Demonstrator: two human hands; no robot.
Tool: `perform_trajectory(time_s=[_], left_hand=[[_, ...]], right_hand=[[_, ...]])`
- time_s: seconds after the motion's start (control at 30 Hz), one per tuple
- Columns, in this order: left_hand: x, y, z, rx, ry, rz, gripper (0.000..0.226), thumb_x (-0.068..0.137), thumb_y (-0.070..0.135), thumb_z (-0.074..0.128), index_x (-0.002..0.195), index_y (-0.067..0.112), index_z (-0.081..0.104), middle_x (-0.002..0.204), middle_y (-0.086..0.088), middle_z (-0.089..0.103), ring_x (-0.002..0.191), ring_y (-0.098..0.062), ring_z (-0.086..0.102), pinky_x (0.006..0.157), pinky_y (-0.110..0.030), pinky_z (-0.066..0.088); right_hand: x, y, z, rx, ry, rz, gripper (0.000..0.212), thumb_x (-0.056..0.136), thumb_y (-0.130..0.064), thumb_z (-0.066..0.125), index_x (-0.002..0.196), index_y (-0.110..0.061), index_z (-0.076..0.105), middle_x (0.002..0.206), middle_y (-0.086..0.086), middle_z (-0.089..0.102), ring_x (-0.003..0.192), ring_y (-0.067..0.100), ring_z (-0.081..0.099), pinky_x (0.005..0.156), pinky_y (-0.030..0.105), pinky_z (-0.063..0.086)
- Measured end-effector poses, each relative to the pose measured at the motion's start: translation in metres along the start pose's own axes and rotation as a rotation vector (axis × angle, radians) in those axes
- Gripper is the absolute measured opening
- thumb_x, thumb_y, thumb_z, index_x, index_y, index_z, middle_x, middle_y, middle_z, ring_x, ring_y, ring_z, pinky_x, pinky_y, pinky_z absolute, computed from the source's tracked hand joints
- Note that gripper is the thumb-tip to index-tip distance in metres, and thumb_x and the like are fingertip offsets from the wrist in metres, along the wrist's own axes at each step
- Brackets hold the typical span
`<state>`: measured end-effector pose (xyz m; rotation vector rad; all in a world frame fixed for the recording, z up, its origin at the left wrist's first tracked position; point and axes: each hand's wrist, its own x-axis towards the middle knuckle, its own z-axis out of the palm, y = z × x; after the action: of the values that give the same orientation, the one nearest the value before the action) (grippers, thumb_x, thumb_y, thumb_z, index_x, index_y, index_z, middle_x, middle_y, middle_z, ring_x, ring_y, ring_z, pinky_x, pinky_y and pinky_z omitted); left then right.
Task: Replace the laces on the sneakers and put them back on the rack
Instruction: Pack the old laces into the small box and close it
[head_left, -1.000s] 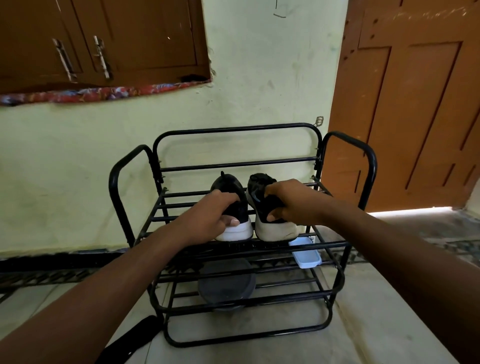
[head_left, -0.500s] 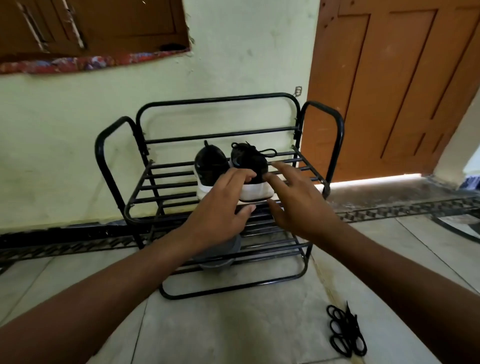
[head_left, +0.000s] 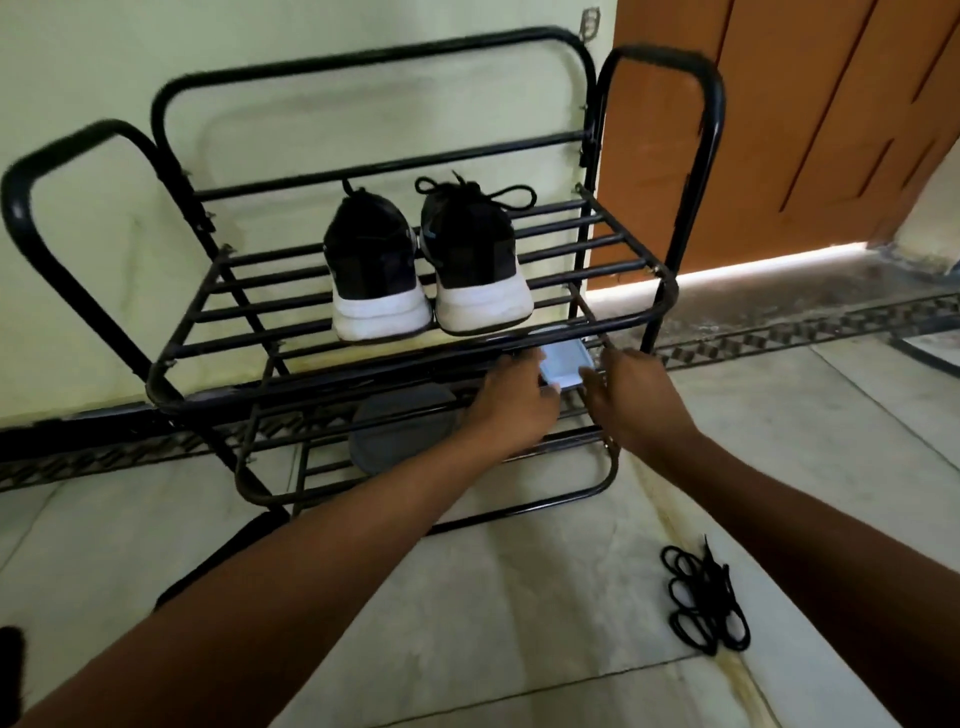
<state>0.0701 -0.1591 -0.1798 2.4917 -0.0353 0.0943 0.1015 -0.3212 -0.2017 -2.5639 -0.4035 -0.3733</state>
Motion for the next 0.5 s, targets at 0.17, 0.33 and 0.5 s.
perform_trajectory(time_s=[0.17,0.33,0.5], left_hand=[[0.055,-0.009,0.021,-0.060,-0.004,-0.220,0.045,0.103,0.031,0.052,0.145,0.015,0.052,0.144,-0.012,0.057,0.127,-0.032,0.056,0.102,-0.033,0.045],[0.067,-0.025,0.033,-0.252,0.058,-0.283,0.031,0.095,0.023,0.067,0.125,0.017,0.064,0.131,-0.011,0.065,0.116,-0.028,0.063,0.098,-0.034,0.053],[0.032,-0.023,0.026,-0.321,0.178,-0.204,0.035,0.093,0.017,0.073,0.126,0.014,0.063,0.115,-0.001,0.065,0.098,-0.015,0.062,0.085,-0.027,0.052]], right_hand=[[0.040,0.009,0.018,0.141,-0.038,0.097,0.039,0.103,-0.026,0.057,0.069,-0.007,0.057,0.066,0.010,0.057,0.063,0.022,0.050,0.051,0.023,0.026],[0.052,0.015,0.025,0.248,-0.147,0.234,0.035,0.096,-0.023,0.068,0.081,0.009,0.070,0.076,0.020,0.066,0.062,0.020,0.055,0.046,0.006,0.034],[0.021,0.009,0.024,0.424,-0.052,0.248,0.030,0.092,-0.024,0.073,0.083,0.004,0.071,0.078,0.019,0.070,0.071,0.027,0.067,0.064,0.035,0.052]])
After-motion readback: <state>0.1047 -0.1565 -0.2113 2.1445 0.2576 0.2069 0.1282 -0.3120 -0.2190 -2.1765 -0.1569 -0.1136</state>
